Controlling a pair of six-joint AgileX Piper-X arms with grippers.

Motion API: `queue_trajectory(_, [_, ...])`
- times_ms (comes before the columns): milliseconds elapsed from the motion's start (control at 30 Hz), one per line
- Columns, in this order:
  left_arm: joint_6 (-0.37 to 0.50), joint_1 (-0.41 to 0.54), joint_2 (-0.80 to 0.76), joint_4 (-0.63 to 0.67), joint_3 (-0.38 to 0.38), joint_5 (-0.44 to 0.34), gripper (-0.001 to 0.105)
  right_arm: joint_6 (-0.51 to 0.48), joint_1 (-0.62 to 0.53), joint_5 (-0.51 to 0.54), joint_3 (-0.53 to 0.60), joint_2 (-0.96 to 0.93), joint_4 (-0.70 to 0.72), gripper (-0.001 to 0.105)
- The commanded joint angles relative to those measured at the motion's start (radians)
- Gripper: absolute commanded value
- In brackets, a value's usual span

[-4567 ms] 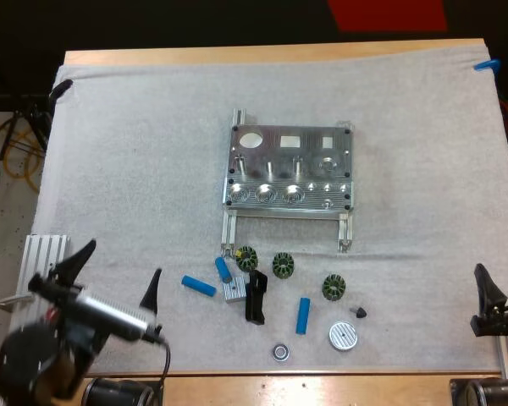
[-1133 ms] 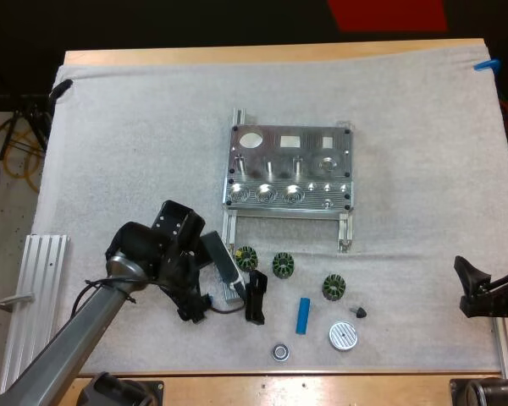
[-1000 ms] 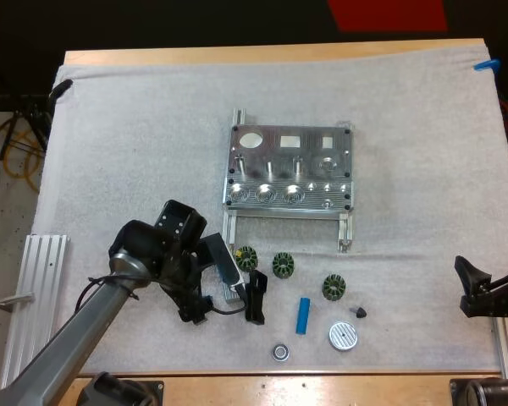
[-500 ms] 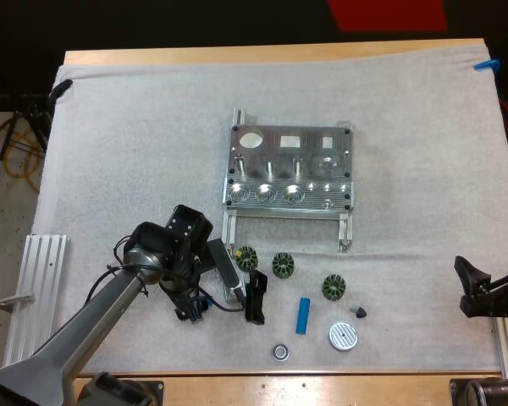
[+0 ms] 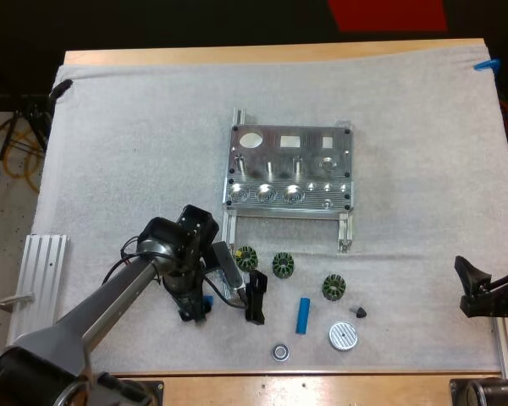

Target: Load cells from left to right

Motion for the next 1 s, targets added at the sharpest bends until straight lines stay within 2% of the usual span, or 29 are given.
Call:
queue_trajectory(0, [-0.022, 0.000, 0.000, -0.008, 0.000, -0.016, 0.085, 0.001, 0.001, -0.009, -0.012, 0.000, -0.001, 0.079])
queue_trajectory(133, [-0.031, 0.000, 0.000, -0.021, 0.002, -0.016, 0.084, 0.001, 0.001, -0.009, -0.012, 0.000, -0.001, 0.079])
queue_trajectory(200, [-0.031, 0.000, 0.002, -0.035, 0.005, -0.016, 0.079, 0.001, 0.001, -0.009, -0.012, 0.000, -0.001, 0.079])
queue_trajectory(367, [-0.035, 0.000, 0.006, -0.039, 0.006, -0.019, 0.053, 0.001, 0.001, -0.009, -0.012, 0.000, -0.001, 0.079])
queue_trajectory(733, [-0.045, 0.000, 0.006, -0.025, 0.006, -0.015, 0.049, 0.001, 0.001, -0.009, -0.012, 0.000, -0.001, 0.079])
queue_trajectory(800, [-0.045, 0.000, 0.006, -0.022, 0.006, -0.002, 0.042, 0.001, 0.001, -0.009, -0.012, 0.000, -0.001, 0.079])
queue_trajectory(867, [-0.045, 0.000, 0.006, -0.022, 0.006, 0.029, 0.029, 0.001, 0.001, -0.009, -0.012, 0.000, -0.001, 0.079])
queue_trajectory(967, [-0.045, 0.000, 0.006, -0.022, 0.006, 0.039, 0.018, 0.001, 0.001, -0.009, -0.012, 0.000, -0.014, 0.079])
